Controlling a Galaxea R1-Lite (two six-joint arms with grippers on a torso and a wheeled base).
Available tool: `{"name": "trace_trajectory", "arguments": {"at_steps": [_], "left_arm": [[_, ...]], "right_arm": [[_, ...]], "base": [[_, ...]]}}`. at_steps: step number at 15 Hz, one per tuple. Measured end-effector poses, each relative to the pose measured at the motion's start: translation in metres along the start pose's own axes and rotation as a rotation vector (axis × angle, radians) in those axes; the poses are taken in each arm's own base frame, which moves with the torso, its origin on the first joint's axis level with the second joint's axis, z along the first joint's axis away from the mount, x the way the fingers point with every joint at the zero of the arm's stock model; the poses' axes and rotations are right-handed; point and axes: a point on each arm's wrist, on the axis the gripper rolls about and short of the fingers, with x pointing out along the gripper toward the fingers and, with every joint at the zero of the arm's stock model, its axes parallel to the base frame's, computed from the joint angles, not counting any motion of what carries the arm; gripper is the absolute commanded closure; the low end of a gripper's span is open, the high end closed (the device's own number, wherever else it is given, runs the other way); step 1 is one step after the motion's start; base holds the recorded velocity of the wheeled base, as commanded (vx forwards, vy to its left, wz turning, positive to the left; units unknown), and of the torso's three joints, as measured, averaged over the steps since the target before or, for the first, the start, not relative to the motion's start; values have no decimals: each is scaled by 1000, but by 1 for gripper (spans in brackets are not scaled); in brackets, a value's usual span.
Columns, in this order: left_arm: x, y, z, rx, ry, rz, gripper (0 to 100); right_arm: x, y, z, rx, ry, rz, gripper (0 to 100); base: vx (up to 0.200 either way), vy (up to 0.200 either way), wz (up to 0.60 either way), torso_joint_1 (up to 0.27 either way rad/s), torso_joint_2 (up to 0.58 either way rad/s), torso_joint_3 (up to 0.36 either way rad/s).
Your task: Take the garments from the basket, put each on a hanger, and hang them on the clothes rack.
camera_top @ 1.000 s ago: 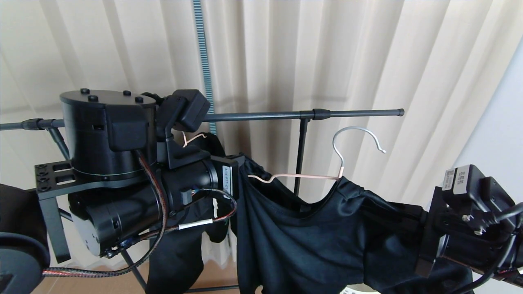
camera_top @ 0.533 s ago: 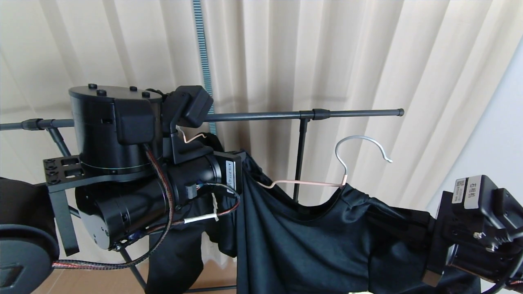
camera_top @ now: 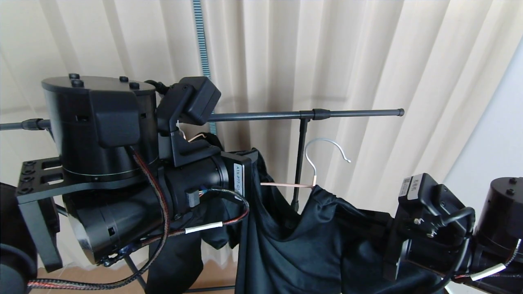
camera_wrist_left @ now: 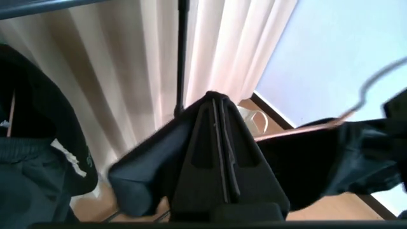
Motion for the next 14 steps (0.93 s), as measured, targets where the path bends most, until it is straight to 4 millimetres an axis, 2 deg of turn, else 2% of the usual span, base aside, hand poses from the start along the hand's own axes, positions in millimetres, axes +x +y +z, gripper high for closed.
{"name": "trace_trajectory", "arguments": {"at_steps": [3, 6, 8, 11, 14], "left_arm": [[-2, -1, 2, -7, -6, -6, 100], [-3, -2, 6, -13, -16, -11, 100], [-3, -3, 5, -16, 1, -16, 100], [-4, -9, 7, -26, 23, -31, 100], [-3, -11, 7, -25, 25, -39, 100]], "right_arm": [[16, 0, -6, 32, -9, -24, 100], [39, 7, -10, 177, -61, -10, 100], [49, 9, -14, 192, -89, -4, 100], [56, 10, -22, 220, -63, 5, 100], [57, 9, -18, 245, -97, 6, 100]], "base": [[0, 0, 0, 0, 0, 0], [0, 0, 0, 0, 0, 0], [0, 0, 0, 0, 0, 0], [0, 0, 0, 0, 0, 0], [0, 0, 0, 0, 0, 0]]}}
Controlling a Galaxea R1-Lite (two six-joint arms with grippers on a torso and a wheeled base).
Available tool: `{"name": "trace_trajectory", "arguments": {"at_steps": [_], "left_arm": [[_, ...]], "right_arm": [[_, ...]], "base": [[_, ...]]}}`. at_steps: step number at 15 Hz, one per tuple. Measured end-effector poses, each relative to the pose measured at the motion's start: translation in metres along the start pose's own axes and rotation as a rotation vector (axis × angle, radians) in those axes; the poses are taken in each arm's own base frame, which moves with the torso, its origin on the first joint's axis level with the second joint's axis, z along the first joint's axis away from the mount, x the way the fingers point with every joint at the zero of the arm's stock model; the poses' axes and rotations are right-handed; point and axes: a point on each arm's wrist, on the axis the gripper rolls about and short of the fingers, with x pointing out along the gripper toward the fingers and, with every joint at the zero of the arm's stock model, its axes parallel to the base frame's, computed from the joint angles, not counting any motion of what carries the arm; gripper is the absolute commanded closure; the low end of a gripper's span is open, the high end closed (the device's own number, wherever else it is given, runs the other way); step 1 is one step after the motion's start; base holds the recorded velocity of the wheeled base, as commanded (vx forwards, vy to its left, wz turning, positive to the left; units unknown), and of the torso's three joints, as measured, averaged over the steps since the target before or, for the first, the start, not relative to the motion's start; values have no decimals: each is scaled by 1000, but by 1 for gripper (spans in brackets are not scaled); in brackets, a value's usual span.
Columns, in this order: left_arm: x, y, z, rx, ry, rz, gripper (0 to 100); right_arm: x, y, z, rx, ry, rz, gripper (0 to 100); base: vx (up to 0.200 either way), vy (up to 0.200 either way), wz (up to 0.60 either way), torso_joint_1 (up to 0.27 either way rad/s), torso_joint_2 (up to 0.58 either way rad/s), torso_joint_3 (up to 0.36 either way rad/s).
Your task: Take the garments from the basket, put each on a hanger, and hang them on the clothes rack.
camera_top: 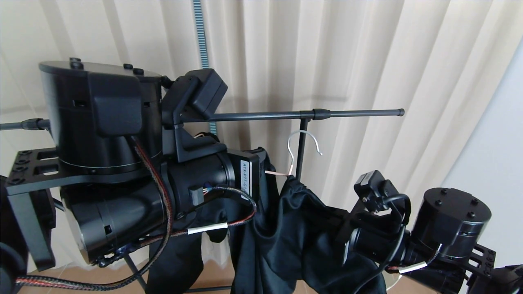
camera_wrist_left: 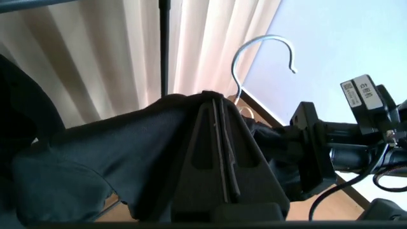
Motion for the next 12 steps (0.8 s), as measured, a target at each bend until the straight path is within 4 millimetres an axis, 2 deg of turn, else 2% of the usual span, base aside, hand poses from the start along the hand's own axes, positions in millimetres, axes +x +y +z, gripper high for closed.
{"name": "trace_trajectory", "arguments": {"at_steps": [5, 6, 12], "left_arm": [[5, -4, -6, 9, 24, -10, 100], [6, -4, -7, 10, 28, -9, 0], [8, -4, -8, 9, 30, 0, 0]], "right_arm": [[-4, 0, 4, -5, -43, 4, 100], [-5, 1, 4, -5, -45, 4, 100], [-10, -4, 10, -7, -68, 24, 100]], "base": [[0, 0, 0, 0, 0, 0], [0, 0, 0, 0, 0, 0], [0, 0, 0, 0, 0, 0]]}}
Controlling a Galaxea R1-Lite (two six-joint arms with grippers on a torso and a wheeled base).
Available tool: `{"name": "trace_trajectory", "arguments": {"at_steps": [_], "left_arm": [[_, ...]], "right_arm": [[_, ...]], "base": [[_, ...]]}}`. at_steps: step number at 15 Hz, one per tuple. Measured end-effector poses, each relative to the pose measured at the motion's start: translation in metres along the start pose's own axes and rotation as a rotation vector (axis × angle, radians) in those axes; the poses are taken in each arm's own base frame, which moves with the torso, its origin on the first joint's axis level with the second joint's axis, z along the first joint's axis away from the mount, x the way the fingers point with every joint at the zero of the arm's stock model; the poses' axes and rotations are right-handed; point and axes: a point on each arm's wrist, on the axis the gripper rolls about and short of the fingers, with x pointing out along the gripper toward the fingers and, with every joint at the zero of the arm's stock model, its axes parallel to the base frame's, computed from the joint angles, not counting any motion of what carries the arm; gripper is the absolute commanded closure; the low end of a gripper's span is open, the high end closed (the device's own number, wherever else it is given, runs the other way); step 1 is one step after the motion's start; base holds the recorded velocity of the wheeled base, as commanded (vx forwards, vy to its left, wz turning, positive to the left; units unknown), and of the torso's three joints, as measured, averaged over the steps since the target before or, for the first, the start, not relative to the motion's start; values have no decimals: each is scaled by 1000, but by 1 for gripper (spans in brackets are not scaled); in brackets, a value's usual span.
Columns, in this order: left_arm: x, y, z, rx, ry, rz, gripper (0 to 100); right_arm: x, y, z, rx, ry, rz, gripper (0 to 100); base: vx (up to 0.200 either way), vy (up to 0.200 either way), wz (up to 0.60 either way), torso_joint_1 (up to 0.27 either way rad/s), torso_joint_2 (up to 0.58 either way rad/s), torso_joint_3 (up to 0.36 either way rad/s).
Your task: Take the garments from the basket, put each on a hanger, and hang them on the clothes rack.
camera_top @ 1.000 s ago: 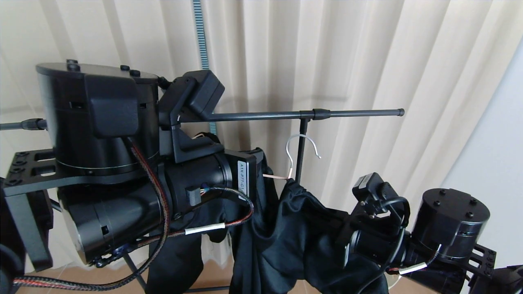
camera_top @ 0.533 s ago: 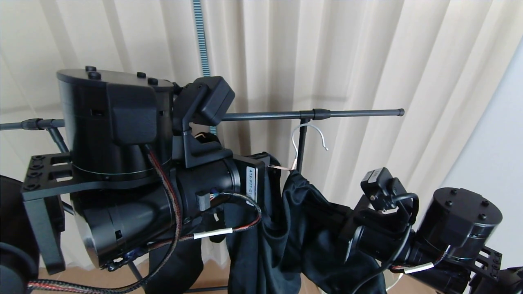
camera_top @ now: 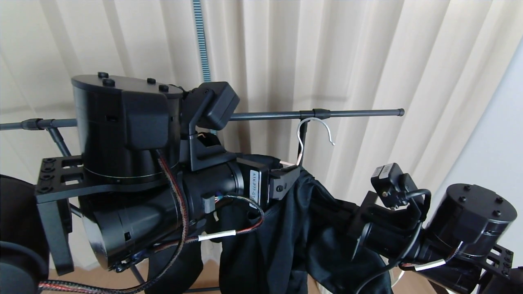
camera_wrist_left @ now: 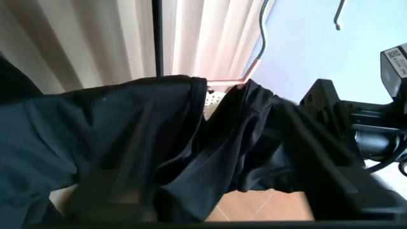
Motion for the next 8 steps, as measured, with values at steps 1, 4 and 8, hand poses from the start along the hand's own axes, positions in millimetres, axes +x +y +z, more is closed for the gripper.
{"name": "trace_trajectory", "arguments": {"at_steps": [1, 4, 8], "left_arm": [[-2, 2, 2, -3, -6, 6, 0], [-14, 22, 6, -18, -27, 48, 0], [-39, 72, 8, -65, -24, -95, 0]], "right_arm": [[-2, -3, 1, 0, -4, 11, 100], [-16, -15, 4, 0, -7, 76, 100], [-45, -32, 7, 3, -6, 239, 100]], "base": [[0, 0, 0, 0, 0, 0], [0, 0, 0, 0, 0, 0], [0, 0, 0, 0, 0, 0]]}}
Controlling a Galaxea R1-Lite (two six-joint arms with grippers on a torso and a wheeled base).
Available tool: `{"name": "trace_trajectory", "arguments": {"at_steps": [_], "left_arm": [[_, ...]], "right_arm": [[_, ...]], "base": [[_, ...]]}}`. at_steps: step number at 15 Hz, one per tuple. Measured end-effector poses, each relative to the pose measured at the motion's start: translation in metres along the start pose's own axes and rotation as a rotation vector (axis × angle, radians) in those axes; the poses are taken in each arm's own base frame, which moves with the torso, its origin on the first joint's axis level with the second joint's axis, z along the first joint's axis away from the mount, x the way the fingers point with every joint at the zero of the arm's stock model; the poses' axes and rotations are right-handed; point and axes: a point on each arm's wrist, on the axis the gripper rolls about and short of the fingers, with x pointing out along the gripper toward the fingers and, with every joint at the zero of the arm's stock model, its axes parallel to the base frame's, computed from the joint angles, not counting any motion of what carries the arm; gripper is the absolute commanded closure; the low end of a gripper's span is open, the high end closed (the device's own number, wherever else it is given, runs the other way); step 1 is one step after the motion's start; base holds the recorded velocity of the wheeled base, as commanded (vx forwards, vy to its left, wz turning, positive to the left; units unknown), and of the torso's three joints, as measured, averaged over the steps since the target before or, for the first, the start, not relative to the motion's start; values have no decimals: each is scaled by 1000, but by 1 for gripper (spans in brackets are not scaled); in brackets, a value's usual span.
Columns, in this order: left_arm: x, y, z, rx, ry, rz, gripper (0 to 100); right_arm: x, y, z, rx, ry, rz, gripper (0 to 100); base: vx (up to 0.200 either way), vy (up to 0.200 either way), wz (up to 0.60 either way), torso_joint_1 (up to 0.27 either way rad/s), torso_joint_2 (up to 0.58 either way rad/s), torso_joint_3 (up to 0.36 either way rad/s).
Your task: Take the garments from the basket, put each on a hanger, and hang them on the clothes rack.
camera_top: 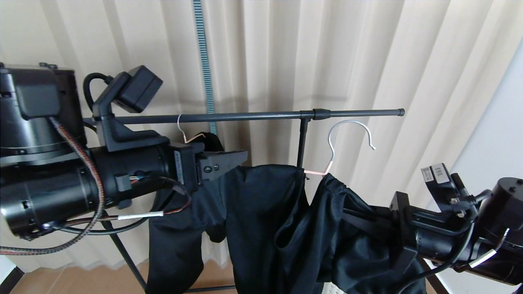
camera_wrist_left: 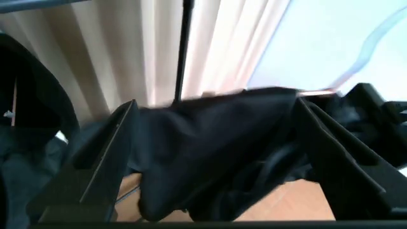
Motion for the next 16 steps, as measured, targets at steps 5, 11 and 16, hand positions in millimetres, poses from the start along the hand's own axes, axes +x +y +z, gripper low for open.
{"name": "trace_trajectory", "arguments": {"at_steps": [5, 11, 16], "left_arm": [[-24, 36, -19, -62, 59, -105, 0], [-14, 42, -65, -4, 127, -142, 0], [-7, 40, -85, -20, 191, -164, 0]], "right_arm": [[-27, -9, 2, -5, -8, 112, 100], [-45, -15, 4, -9, -14, 161, 100], [-45, -16, 5, -13, -17, 158, 100]], "base": [[0, 0, 0, 0, 0, 0], [0, 0, 0, 0, 0, 0], [0, 0, 0, 0, 0, 0]]}}
